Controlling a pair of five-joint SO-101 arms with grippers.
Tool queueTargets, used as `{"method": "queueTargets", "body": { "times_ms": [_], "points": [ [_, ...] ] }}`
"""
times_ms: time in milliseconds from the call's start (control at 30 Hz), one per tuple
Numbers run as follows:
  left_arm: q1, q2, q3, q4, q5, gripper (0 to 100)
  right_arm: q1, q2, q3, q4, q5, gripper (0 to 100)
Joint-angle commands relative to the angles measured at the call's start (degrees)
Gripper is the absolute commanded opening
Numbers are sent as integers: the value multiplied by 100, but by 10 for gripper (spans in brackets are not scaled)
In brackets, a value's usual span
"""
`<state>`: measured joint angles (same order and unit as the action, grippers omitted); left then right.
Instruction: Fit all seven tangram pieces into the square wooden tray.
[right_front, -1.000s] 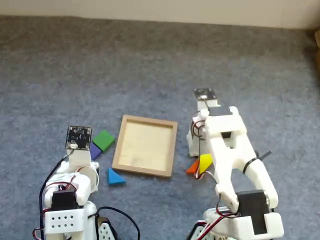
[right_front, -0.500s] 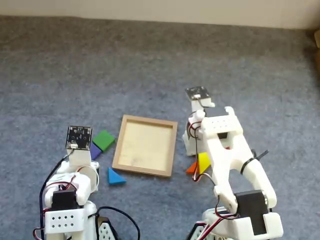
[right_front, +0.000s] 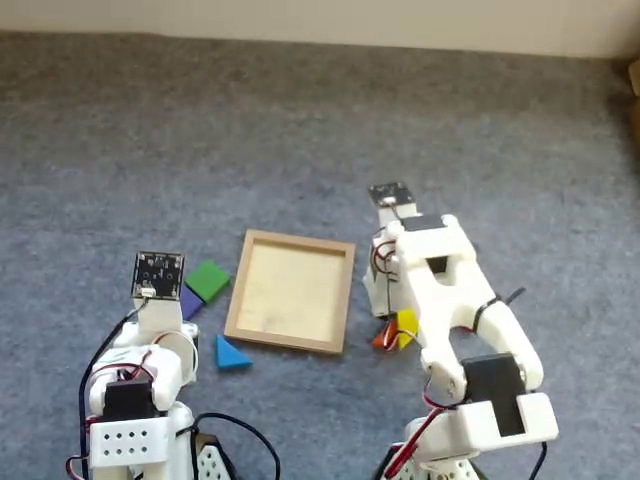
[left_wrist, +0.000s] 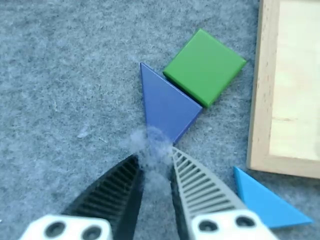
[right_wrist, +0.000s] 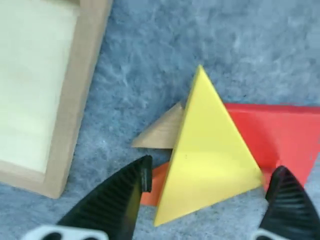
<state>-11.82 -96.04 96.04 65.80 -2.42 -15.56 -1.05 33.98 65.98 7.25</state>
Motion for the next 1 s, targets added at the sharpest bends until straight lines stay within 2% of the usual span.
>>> {"method": "queueTargets", "body": {
  "times_ms": [0, 433, 600, 867, 967],
  "points": [
    [57, -48, 154, -79, -18, 77, 242, -48, -110, -57, 35, 353],
    [57, -48, 154, -79, -18, 77, 233, -4, -66, -84, 53, 353],
    [57, -48, 154, -79, -18, 77, 40, -4, -66, -84, 53, 305],
    [57, -48, 154, -79, -18, 77, 57, -4, -66, -84, 53, 297],
    [57, -48, 154, -79, -18, 77, 66, -31, -66, -84, 53, 252]
  ]
}}
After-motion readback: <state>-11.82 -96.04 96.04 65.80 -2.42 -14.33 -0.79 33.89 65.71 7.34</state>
